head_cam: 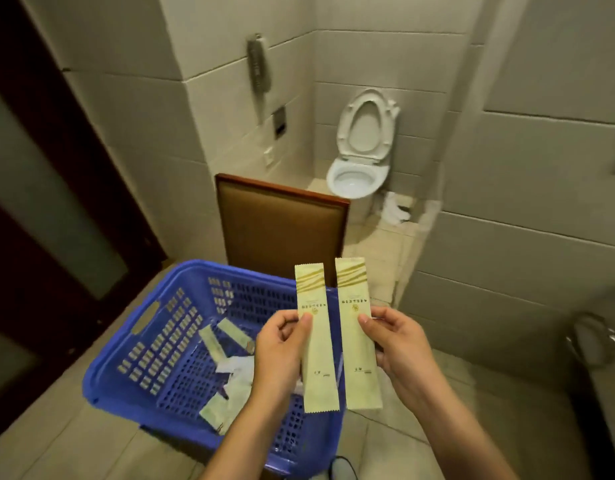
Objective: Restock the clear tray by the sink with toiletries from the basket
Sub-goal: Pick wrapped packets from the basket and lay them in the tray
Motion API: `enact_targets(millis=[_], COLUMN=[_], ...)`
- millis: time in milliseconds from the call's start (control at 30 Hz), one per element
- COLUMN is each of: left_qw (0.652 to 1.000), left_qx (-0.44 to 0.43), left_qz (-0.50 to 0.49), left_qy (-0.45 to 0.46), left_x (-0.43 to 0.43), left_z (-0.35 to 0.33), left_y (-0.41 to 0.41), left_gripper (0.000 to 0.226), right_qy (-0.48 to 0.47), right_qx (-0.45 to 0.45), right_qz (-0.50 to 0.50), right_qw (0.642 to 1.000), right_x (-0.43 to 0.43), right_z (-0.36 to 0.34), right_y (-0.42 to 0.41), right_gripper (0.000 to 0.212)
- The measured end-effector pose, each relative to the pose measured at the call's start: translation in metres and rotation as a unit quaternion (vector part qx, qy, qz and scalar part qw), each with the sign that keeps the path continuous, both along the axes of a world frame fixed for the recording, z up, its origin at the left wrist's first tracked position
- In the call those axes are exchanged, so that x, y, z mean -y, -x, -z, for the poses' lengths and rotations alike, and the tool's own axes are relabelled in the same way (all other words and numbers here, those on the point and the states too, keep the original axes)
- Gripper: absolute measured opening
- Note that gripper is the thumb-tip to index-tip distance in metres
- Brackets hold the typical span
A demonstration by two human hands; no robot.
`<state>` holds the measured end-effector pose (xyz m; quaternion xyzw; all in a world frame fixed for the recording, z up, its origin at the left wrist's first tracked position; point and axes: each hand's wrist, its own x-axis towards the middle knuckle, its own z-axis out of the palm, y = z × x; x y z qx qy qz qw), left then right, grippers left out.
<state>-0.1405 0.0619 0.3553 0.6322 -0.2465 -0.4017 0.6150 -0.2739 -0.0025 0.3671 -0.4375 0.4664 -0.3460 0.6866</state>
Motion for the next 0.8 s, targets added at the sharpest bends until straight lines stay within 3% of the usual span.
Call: enact_targets(millis=[433, 800], left_qw=[0.953, 0.878], left_qx=[0.005, 0.004], left_qz=[0.302, 0.478], left_qy=[-0.003, -0.019], left_x=[0.012, -0.007], left_z=[-0.008, -0.001], left_y=[0.185, 0.405], left_gripper=[0.005, 0.007], right_qy=[0.006, -0.017], right_qx=[0.002, -0.026], right_qz=[0.268, 0.451], right_qw=[0.964, 0.892], right_x=[-0.071, -0.144], right_z=[-0.01, 0.007], right_y=[0.186, 0.387], right_gripper=[0.013, 0.009])
